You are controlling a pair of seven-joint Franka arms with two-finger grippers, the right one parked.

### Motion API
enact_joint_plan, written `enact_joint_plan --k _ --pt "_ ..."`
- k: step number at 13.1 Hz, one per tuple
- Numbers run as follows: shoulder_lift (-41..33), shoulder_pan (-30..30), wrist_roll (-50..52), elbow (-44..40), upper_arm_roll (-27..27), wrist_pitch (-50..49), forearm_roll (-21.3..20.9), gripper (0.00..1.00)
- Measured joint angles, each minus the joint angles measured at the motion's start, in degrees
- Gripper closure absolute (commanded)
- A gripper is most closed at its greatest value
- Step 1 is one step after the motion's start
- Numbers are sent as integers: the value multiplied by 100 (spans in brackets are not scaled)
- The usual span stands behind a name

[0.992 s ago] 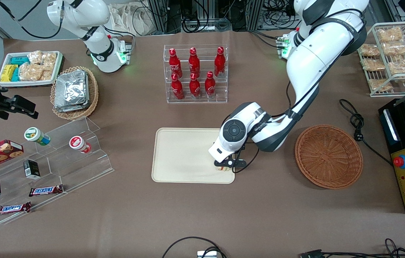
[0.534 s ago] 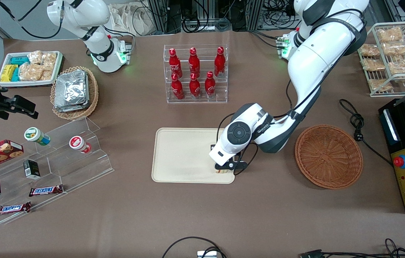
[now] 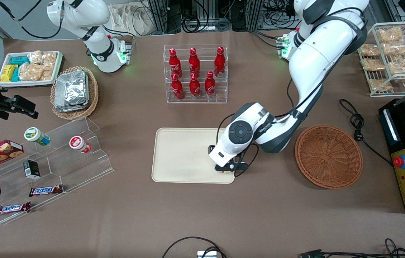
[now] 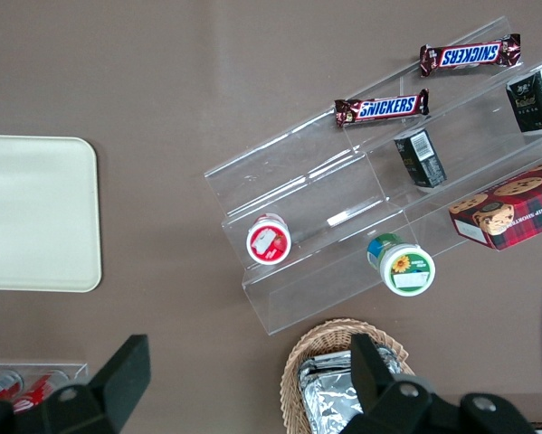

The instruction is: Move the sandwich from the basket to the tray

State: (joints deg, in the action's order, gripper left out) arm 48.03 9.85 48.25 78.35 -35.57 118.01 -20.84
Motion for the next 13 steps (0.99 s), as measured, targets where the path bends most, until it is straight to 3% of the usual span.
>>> enact_joint_plan --k 4,9,11,13 --pt "-763 -134 -2 147 -1 -256 6 0" --pt "-2096 -868 -718 1258 -23 -431 84 0" --pt "-2554 -1031 -1465 1348 230 -898 439 0" --pt "-3039 -1035 -2564 1353 957 -1156 1046 0"
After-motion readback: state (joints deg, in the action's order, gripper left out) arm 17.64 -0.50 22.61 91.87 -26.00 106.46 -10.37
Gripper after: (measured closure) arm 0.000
